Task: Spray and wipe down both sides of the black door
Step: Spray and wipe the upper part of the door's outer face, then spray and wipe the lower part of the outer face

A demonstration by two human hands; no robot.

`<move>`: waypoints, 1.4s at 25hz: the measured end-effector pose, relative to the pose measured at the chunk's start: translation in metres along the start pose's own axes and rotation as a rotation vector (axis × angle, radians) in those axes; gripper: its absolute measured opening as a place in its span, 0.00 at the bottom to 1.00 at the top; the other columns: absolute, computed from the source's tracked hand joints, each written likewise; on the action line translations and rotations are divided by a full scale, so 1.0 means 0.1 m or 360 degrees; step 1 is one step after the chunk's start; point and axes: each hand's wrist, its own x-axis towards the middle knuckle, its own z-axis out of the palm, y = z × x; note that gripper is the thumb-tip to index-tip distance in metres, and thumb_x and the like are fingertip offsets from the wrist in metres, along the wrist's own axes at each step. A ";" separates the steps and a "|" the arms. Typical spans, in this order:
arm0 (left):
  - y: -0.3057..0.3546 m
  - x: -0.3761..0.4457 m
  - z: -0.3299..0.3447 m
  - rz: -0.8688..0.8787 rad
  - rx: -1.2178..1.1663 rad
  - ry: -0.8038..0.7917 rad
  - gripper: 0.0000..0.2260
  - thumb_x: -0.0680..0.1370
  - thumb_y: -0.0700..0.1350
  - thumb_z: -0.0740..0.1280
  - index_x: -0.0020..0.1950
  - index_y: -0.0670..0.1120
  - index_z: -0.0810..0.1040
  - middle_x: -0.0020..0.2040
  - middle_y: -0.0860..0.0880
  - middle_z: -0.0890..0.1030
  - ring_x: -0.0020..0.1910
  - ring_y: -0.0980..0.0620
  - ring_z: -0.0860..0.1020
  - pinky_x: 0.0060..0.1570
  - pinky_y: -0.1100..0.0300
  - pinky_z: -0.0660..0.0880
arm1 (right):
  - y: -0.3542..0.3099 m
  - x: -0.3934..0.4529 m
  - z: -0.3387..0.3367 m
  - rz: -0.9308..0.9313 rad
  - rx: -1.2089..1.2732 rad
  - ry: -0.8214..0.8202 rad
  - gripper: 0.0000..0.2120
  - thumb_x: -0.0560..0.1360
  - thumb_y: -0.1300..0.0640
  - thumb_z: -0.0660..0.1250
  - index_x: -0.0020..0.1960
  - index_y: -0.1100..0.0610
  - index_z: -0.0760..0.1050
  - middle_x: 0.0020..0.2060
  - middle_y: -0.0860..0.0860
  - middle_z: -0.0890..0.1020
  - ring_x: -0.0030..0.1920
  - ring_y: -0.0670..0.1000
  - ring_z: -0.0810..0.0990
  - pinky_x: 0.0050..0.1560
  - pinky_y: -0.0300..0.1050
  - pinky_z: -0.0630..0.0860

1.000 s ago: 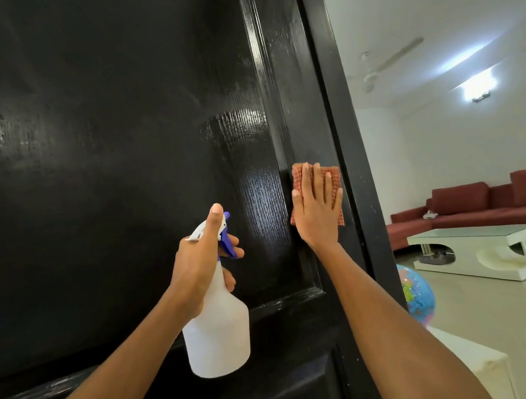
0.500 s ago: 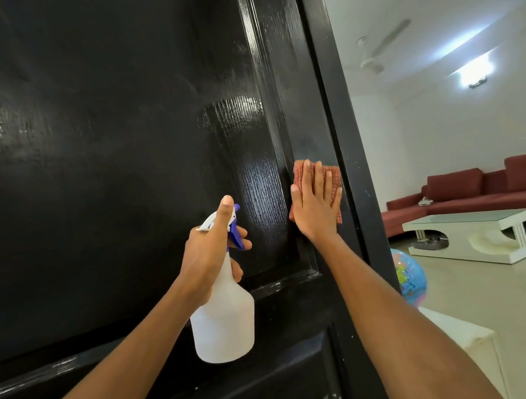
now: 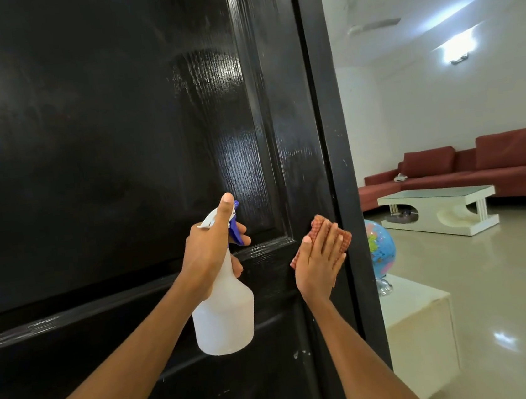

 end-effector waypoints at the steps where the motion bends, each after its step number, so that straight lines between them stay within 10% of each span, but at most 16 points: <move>1: 0.01 0.00 0.01 0.0009 0.0003 -0.0004 0.29 0.78 0.68 0.56 0.48 0.42 0.80 0.44 0.43 0.85 0.26 0.46 0.78 0.29 0.58 0.77 | 0.04 -0.01 -0.01 0.0046 -0.0024 -0.0017 0.31 0.84 0.39 0.36 0.83 0.50 0.33 0.83 0.53 0.40 0.83 0.57 0.41 0.81 0.66 0.48; 11: 0.25 0.33 -0.22 0.0010 -0.0154 -0.0062 0.29 0.79 0.68 0.56 0.51 0.44 0.80 0.44 0.43 0.86 0.25 0.46 0.77 0.28 0.58 0.78 | -0.67 0.33 -0.14 0.0371 0.0164 0.0019 0.30 0.84 0.40 0.36 0.83 0.48 0.34 0.84 0.50 0.40 0.83 0.56 0.38 0.81 0.64 0.39; 25: 2.88 1.99 -0.36 -0.0030 -0.0367 -0.0202 0.31 0.77 0.68 0.56 0.49 0.42 0.82 0.42 0.45 0.86 0.26 0.44 0.76 0.29 0.55 0.77 | -3.75 3.24 -0.95 -0.0386 -0.0028 0.0262 0.31 0.84 0.37 0.36 0.84 0.48 0.37 0.84 0.49 0.43 0.83 0.53 0.41 0.81 0.60 0.40; 28: 3.08 2.09 -0.32 -0.0138 -0.0332 -0.0235 0.30 0.77 0.68 0.56 0.49 0.42 0.82 0.41 0.45 0.87 0.25 0.45 0.76 0.29 0.55 0.77 | -3.65 3.28 -0.97 -0.0488 -0.0057 0.0269 0.29 0.86 0.41 0.41 0.85 0.49 0.44 0.84 0.49 0.46 0.84 0.52 0.42 0.82 0.60 0.43; 35: 3.07 2.05 0.02 -0.0349 -0.0157 -0.0179 0.31 0.72 0.69 0.54 0.46 0.44 0.82 0.39 0.50 0.86 0.27 0.49 0.80 0.26 0.63 0.77 | -2.55 2.33 -0.78 0.0348 0.0169 0.0144 0.28 0.85 0.37 0.37 0.82 0.41 0.35 0.84 0.48 0.47 0.83 0.50 0.44 0.81 0.65 0.52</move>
